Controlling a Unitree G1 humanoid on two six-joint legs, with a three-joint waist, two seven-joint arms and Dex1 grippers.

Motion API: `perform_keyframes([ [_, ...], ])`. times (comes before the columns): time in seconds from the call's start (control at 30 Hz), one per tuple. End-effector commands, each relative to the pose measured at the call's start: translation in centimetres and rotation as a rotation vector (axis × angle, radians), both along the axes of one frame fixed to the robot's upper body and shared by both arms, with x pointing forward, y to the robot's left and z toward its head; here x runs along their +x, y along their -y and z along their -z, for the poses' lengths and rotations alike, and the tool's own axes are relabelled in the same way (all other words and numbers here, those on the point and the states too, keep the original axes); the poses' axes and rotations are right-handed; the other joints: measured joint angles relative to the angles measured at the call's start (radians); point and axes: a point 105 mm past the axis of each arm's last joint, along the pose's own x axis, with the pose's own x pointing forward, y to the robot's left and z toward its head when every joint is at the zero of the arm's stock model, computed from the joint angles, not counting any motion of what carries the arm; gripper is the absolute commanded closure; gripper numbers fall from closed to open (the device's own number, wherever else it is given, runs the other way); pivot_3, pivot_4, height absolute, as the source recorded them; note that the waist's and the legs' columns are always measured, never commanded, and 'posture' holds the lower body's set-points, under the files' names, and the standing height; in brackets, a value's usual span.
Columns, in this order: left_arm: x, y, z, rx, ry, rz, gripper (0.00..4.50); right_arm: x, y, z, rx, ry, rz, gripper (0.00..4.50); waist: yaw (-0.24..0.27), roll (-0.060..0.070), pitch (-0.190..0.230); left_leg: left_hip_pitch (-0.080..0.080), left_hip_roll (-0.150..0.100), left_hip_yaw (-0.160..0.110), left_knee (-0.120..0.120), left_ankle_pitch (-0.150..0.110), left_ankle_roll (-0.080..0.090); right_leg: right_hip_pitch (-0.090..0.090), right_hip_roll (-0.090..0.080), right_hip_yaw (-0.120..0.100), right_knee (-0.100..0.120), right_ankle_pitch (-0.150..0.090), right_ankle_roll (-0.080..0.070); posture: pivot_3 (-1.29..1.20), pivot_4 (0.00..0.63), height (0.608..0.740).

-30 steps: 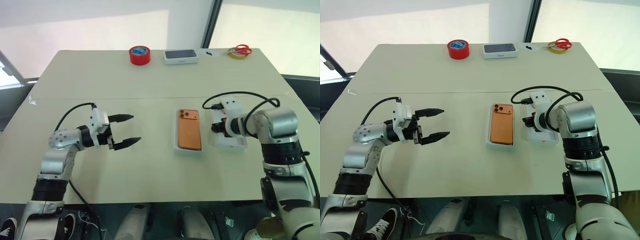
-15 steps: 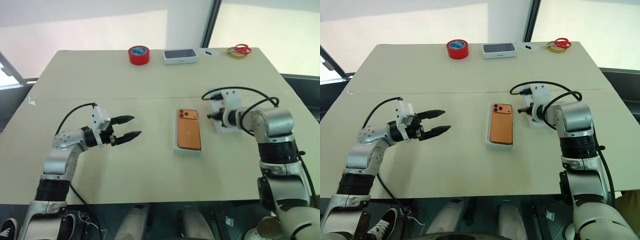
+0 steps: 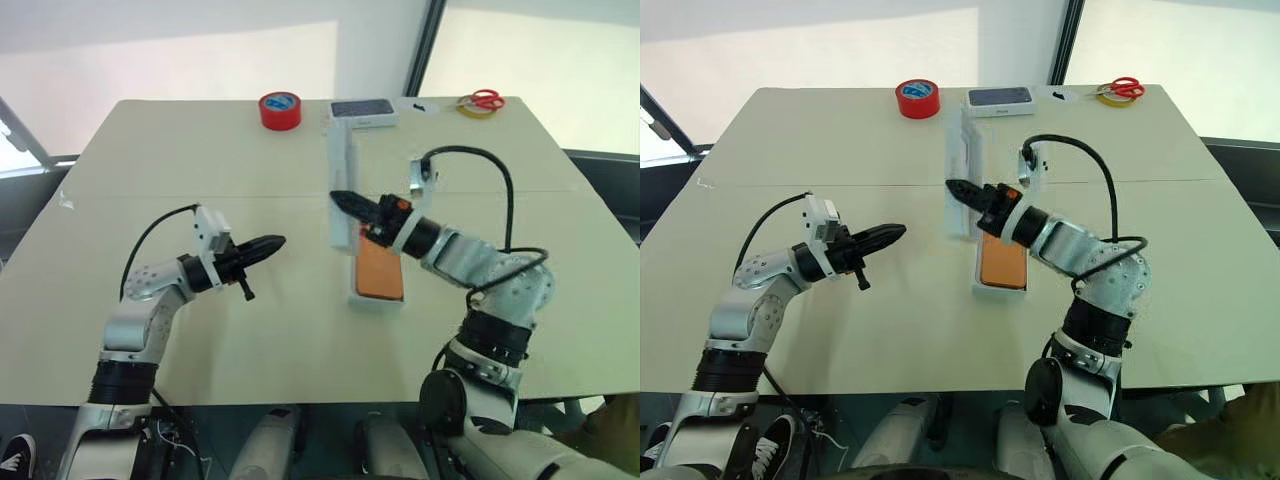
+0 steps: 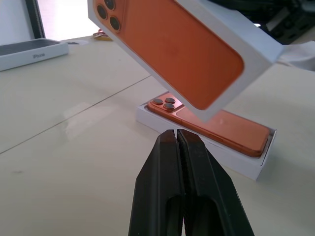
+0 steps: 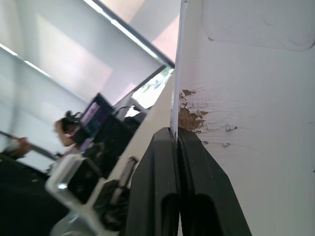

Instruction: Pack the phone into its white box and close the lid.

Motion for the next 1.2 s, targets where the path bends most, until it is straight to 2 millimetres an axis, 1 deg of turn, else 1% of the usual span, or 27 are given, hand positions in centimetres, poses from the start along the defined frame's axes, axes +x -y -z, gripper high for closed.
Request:
perform_keyframes([
  [0.03, -0.4, 0.9, -1.4, -0.010, 0.062, 0.033, 4.40, -2.6, -0.9, 1.3, -0.029, -0.034, -0.127, 4.50, -0.003, 0.000, 0.000, 0.000, 0.000, 0.000, 0.000, 0.000, 0.000, 0.000, 0.000, 0.000, 0.000, 0.000, 0.000, 0.00, 0.150, 0.736],
  [0.13, -0.5, 1.4, -1.2, -0.002, 0.071, 0.048, 4.40, -2.4, -0.7, 3.3, -0.031, -0.144, -0.113, 4.50, -0.005, 0.000, 0.000, 0.000, 0.000, 0.000, 0.000, 0.000, 0.000, -0.001, 0.000, 0.001, 0.000, 0.000, 0.000, 0.00, 0.150, 0.736],
  [0.17, -0.5, 1.6, -1.2, 0.002, 0.078, 0.050, 4.40, -2.3, -0.7, 3.7, -0.030, -0.171, -0.116, 4.50, -0.005, 0.001, 0.000, 0.000, 0.000, 0.000, 0.000, 0.000, 0.000, -0.001, 0.000, 0.001, 0.000, 0.000, 0.000, 0.00, 0.150, 0.736],
  [0.23, -0.5, 2.1, -1.0, -0.002, 0.081, 0.053, 4.40, -2.2, -0.7, 4.3, -0.083, -0.188, -0.111, 4.50, -0.005, 0.002, -0.001, 0.000, 0.000, 0.000, 0.000, 0.000, 0.000, 0.000, 0.000, 0.001, 0.000, 0.000, 0.000, 0.00, 0.150, 0.736],
  [0.33, -0.8, 3.3, -0.1, 0.018, 0.083, 0.069, 4.40, -0.7, -0.2, 4.1, -0.062, -0.227, -0.053, 4.50, -0.004, 0.003, -0.002, 0.000, 0.000, 0.001, 0.000, 0.000, 0.000, 0.000, 0.000, 0.001, 0.000, 0.000, 0.000, 0.00, 0.150, 0.736],
  [0.4, -0.8, 4.0, 0.4, 0.018, 0.083, 0.069, 4.40, -0.2, 0.0, 4.1, -0.049, -0.247, -0.043, 4.50, -0.002, 0.003, -0.002, 0.000, 0.000, 0.001, 0.000, 0.000, 0.000, 0.000, 0.000, 0.001, 0.000, 0.000, 0.000, 0.00, 0.150, 0.736],
  [0.53, 0.1, 5.5, 1.3, 0.001, 0.073, 0.049, 4.40, 0.1, 0.2, 5.0, -0.057, -0.295, -0.033, 4.50, 0.000, 0.003, -0.002, 0.000, 0.000, 0.001, 0.000, 0.001, 0.002, 0.000, 0.000, 0.001, -0.001, 0.000, 0.000, 0.00, 0.150, 0.736],
  [0.7, 0.6, 6.6, 1.8, -0.001, 0.073, 0.055, 4.40, 0.1, 0.7, 5.8, -0.068, -0.318, -0.016, 4.50, -0.001, 0.003, -0.003, 0.000, 0.000, 0.001, 0.000, 0.001, 0.002, 0.000, 0.000, 0.001, -0.001, 0.000, 0.000, 0.00, 0.150, 0.736],
  [0.8, 1.0, 7.0, 1.7, -0.013, 0.072, 0.054, 4.40, 0.3, 1.1, 5.8, -0.085, -0.307, 0.012, 4.50, 0.002, 0.003, -0.003, 0.000, 0.000, 0.001, 0.001, 0.001, 0.002, 0.001, -0.001, 0.000, -0.001, 0.000, 0.000, 0.00, 0.150, 0.736],
  [0.9, 1.3, 7.2, 1.2, -0.034, 0.076, 0.047, 4.40, 0.4, 1.1, 5.7, -0.055, -0.321, 0.021, 4.50, 0.002, 0.003, -0.003, 0.000, 0.000, 0.001, 0.001, 0.001, 0.002, 0.001, -0.001, 0.000, -0.001, 0.000, 0.000, 0.00, 0.150, 0.736],
  [0.97, 1.5, 7.2, 0.9, -0.040, 0.079, 0.044, 4.40, 0.5, 1.2, 6.1, -0.081, -0.340, 0.036, 4.50, 0.001, 0.003, -0.003, 0.000, 0.000, 0.001, 0.001, 0.001, 0.002, 0.001, -0.001, 0.000, -0.001, 0.000, 0.000, 0.00, 0.150, 0.736],
  [1.07, 1.5, 7.3, 0.9, -0.043, 0.082, 0.046, 4.40, 0.5, 1.6, 6.2, -0.083, -0.326, 0.052, 4.50, 0.002, 0.003, -0.003, 0.000, 0.000, 0.001, 0.001, 0.001, 0.002, 0.001, -0.001, 0.000, -0.001, 0.000, 0.000, 0.00, 0.150, 0.736],
  [1.2, 1.5, 8.3, 0.6, -0.056, 0.085, 0.068, 4.40, 0.3, 2.4, 6.4, -0.053, -0.341, 0.053, 4.50, 0.005, 0.002, -0.004, 0.000, 0.000, 0.001, 0.001, 0.001, 0.003, 0.002, -0.001, 0.000, -0.001, 0.000, 0.000, 0.00, 0.150, 0.736],
])
